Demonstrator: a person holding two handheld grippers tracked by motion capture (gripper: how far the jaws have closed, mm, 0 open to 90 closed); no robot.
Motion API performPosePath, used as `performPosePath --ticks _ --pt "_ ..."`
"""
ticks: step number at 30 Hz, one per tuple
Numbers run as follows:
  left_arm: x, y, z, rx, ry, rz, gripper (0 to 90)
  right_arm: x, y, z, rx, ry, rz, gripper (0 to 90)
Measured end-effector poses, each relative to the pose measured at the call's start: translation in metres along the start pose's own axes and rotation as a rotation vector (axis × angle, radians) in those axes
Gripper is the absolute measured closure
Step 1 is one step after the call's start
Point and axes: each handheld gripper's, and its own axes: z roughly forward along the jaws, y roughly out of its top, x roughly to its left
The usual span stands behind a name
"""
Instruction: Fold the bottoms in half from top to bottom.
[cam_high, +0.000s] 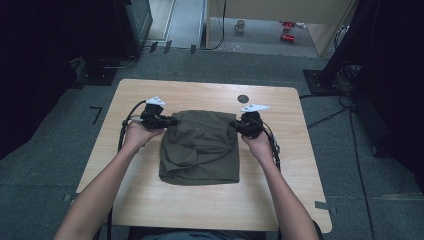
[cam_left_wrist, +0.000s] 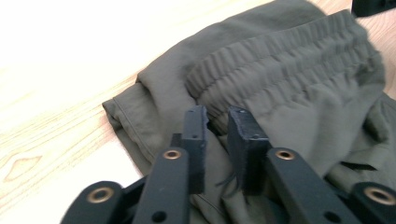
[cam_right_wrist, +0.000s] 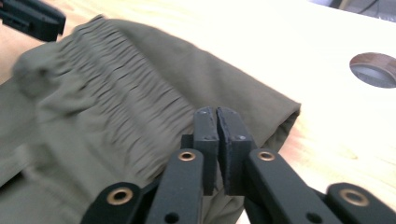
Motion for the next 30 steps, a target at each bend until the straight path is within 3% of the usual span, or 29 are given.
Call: performPosePath --ticks 3,7,9,15,20,26,28,30 --pt "0.006 0.005 0.009 0.007 0.003 0.008 87.7 -0.007 0.0 0.01 0.014 0.024 0.048 89.8" --pt "0.012 0.001 0.022 0.0 -0.009 -0.04 90.0 -0.01 -0.004 0.022 0.049 0.003 0.049 89.9" --pt "0.011 -0.003 0.029 0.033 -0.008 -0.038 90.0 -0.008 -0.006 0.028 0.072 -0.015 0.031 89.9" --pt "0.01 -0.011 0.039 0.074 -0.008 -0.023 90.0 -0.012 -0.014 0.034 0.104 -0.012 0.048 89.9" --pt "0.008 -0.014 0.04 0.057 -0.003 -0.013 90.0 -0.015 -0.02 0.04 0.111 -0.01 0.068 90.0" --pt "-0.003 -0.015 0.046 0.04 -0.008 0.016 90.0 -0.014 -0.024 0.043 0.084 0.008 0.142 90.0" --pt "-0.005 -0.021 0.047 0.001 -0.013 0.022 90.0 -0.015 -0.026 0.043 0.068 0.026 0.164 90.0" --pt "-0.003 -0.023 0.046 -0.012 -0.029 0.001 90.0 -0.016 -0.028 0.045 0.056 0.064 0.184 90.0"
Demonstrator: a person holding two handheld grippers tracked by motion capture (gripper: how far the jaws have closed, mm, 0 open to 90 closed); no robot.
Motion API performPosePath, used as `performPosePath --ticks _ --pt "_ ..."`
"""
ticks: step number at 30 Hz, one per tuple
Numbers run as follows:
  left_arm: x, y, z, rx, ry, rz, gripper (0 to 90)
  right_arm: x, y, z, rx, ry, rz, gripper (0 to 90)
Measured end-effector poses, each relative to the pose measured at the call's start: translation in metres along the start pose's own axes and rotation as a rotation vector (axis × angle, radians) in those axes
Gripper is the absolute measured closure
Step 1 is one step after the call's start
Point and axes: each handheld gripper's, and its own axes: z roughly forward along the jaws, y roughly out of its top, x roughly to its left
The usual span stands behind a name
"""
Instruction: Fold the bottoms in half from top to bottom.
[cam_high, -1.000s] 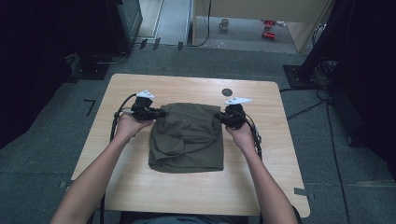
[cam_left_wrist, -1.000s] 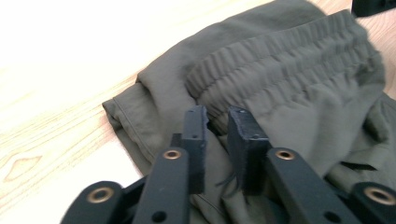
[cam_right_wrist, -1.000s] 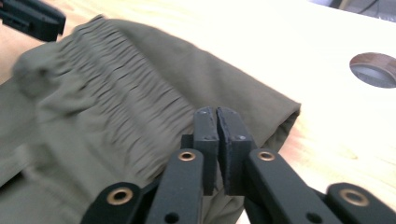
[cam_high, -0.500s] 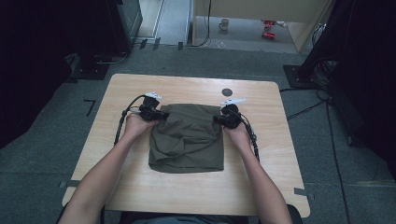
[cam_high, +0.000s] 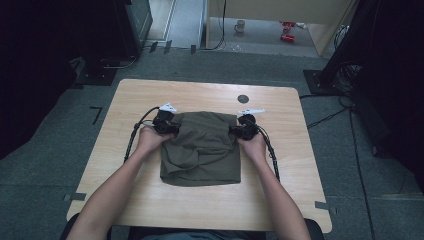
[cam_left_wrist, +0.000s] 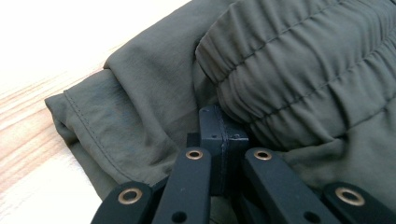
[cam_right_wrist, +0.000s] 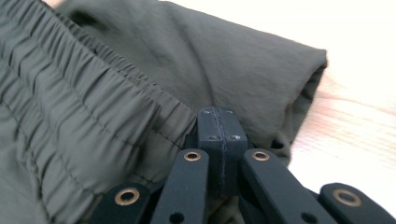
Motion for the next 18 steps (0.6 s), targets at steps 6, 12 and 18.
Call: performPosePath --ticks 6,12,18 --pt "-0.004 0.001 -0.003 0.031 0.001 0.011 90.0 0.008 0.001 0.003 0.014 0.021 -0.02 89.5" --pt "-0.008 0.007 -0.012 0.03 0.003 0.028 85.8 0.007 0.004 -0.006 0.013 0.054 -0.011 85.8" --pt "-0.016 0.014 -0.024 0.023 0.011 0.056 78.1 0.012 0.005 -0.02 -0.018 0.067 -0.039 84.4"
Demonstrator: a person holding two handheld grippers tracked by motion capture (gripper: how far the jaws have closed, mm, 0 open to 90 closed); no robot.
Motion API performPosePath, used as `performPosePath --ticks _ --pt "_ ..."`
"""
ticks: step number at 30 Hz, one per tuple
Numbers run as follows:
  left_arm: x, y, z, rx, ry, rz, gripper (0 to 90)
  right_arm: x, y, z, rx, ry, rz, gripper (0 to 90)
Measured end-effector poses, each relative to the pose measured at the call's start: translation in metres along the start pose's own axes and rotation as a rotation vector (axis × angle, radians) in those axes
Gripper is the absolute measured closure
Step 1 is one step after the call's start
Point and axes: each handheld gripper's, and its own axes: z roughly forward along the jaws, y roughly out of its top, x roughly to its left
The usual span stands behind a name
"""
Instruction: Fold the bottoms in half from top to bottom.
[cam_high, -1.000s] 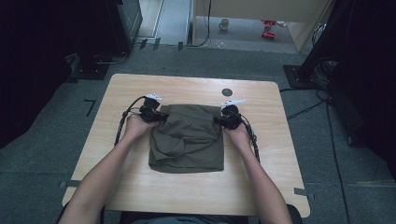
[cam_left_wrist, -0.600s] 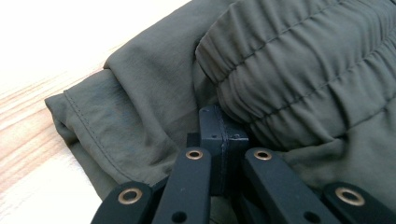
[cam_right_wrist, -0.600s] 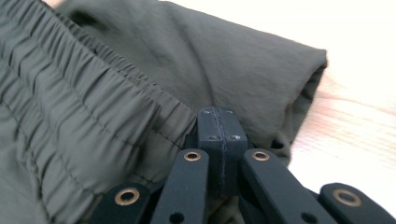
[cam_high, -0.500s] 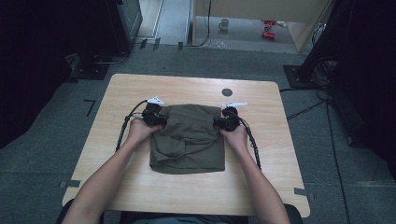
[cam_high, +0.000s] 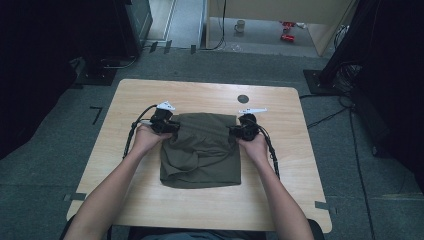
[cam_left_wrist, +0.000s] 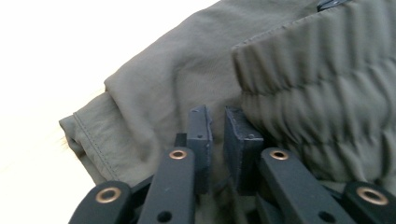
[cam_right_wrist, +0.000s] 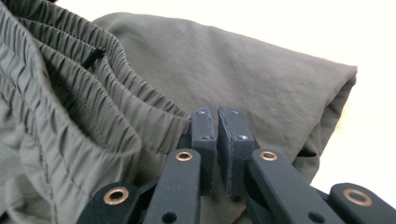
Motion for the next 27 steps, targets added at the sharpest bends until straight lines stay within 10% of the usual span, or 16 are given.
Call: performPosePath --ticks 27 --pt "-0.042 -0.026 -0.043 0.029 0.031 0.069 54.0 0.044 -0.02 -0.045 -0.018 0.025 -0.149 71.9"
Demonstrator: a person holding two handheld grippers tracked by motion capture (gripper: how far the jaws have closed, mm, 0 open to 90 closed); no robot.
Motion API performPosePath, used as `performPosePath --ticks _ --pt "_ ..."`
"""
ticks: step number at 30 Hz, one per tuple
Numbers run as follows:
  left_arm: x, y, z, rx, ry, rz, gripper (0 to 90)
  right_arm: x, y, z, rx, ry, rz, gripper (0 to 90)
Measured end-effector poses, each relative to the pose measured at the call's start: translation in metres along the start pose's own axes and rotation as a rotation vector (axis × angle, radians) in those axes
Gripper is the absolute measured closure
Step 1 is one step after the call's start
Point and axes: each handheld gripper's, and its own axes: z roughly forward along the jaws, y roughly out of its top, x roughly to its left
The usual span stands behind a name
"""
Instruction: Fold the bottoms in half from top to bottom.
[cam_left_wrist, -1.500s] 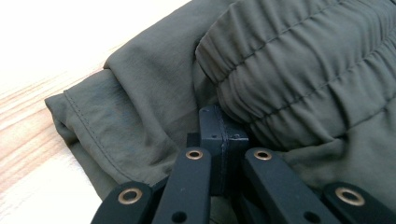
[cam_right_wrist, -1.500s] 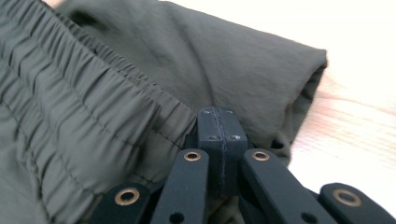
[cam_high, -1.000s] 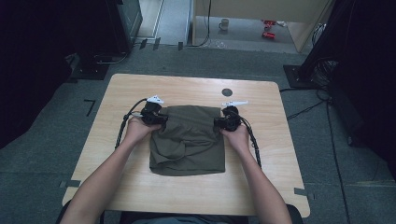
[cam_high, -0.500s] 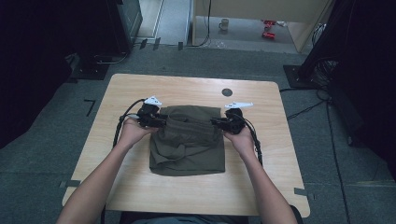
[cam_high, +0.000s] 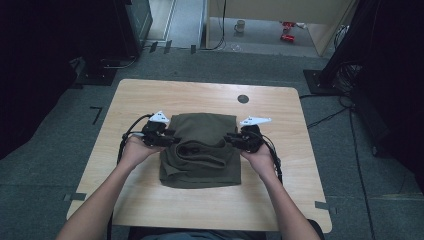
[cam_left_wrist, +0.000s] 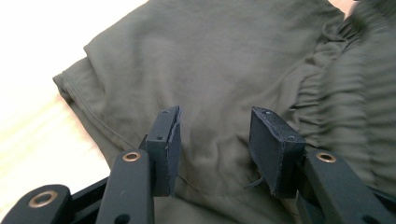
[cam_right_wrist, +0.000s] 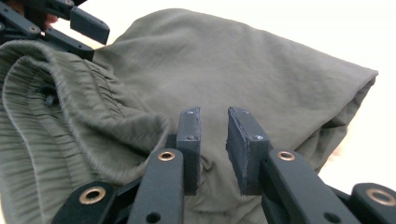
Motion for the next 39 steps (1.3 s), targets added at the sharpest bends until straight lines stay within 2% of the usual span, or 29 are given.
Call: performPosePath --ticks 4,9,13,17,20,23,27,30,32,34,36,39 --pt "-0.009 -0.002 -0.006 -0.012 -0.006 0.014 53.7 0.011 -0.004 -0.002 0.009 0.01 -0.037 66.6" --pt "-0.023 -0.002 -0.014 -0.038 -0.03 0.029 53.9 0.027 -0.009 -0.002 0.015 0.033 -0.06 61.3" --pt "-0.034 -0.005 -0.019 -0.052 -0.048 0.04 54.6 0.041 -0.013 -0.003 0.026 0.05 -0.086 60.2" --pt "-0.045 -0.008 -0.021 -0.052 -0.087 0.052 58.1 0.053 -0.019 -0.002 0.047 0.057 -0.115 60.0" --pt "-0.053 -0.012 -0.02 -0.028 -0.114 0.064 61.3 0.06 -0.027 0.003 0.078 0.056 -0.134 59.6" --pt "-0.059 -0.019 -0.015 0.017 -0.117 0.08 64.1 0.066 -0.036 0.008 0.113 0.055 -0.145 58.3" --pt "-0.063 -0.029 -0.01 0.058 -0.115 0.076 64.3 0.068 -0.036 0.003 0.083 0.06 -0.124 60.6" --pt "-0.063 -0.035 -0.008 0.068 -0.107 0.08 64.1 0.065 -0.037 -0.004 0.06 0.019 -0.126 62.7" --pt "-0.061 -0.039 -0.006 0.062 -0.11 0.062 63.8 0.06 -0.039 -0.005 0.065 0.003 -0.13 63.7" --pt "-0.06 -0.041 -0.006 0.056 -0.116 0.045 63.4 0.058 -0.044 -0.004 0.094 -0.005 -0.135 62.5" --pt "-0.06 -0.043 -0.004 0.053 -0.111 0.038 63.0 0.057 -0.05 -0.003 0.108 -0.004 -0.161 60.9" --pt "-0.061 -0.044 -0.002 0.054 -0.098 0.049 62.8 0.059 -0.056 -0.002 0.107 -0.021 -0.201 60.5"
